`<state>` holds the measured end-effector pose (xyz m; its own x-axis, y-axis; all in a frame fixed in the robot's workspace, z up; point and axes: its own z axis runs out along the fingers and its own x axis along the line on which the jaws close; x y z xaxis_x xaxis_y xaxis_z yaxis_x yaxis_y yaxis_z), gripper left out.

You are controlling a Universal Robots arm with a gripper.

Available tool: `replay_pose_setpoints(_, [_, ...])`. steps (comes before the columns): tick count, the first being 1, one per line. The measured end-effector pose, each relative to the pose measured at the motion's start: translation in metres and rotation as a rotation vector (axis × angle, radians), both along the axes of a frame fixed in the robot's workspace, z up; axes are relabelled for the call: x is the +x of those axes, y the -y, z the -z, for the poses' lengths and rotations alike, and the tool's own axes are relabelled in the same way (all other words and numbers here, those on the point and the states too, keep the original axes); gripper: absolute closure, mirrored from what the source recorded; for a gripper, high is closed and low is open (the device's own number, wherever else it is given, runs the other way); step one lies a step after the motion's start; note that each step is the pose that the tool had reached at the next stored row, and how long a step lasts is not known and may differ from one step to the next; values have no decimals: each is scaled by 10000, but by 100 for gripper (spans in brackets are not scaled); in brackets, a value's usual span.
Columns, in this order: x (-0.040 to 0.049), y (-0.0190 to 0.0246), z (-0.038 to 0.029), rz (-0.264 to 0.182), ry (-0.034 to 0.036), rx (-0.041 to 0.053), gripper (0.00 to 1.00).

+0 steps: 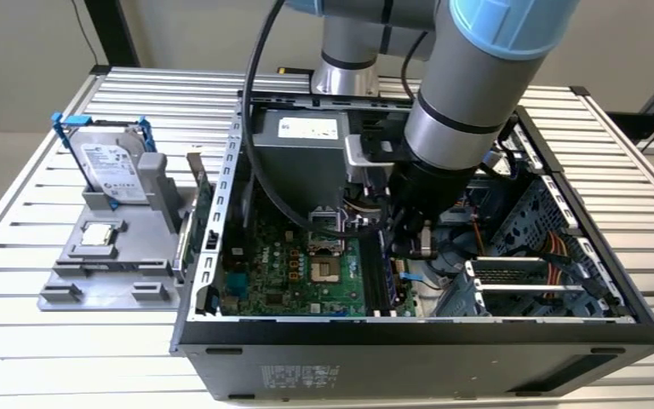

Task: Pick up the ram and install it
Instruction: 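Press down the ram until it locks into place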

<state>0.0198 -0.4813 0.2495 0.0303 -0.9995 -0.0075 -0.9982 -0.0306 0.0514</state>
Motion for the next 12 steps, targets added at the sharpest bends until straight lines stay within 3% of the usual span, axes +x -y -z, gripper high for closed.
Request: replay_pose_setpoints(12, [6,99,130,6,0,-32,100])
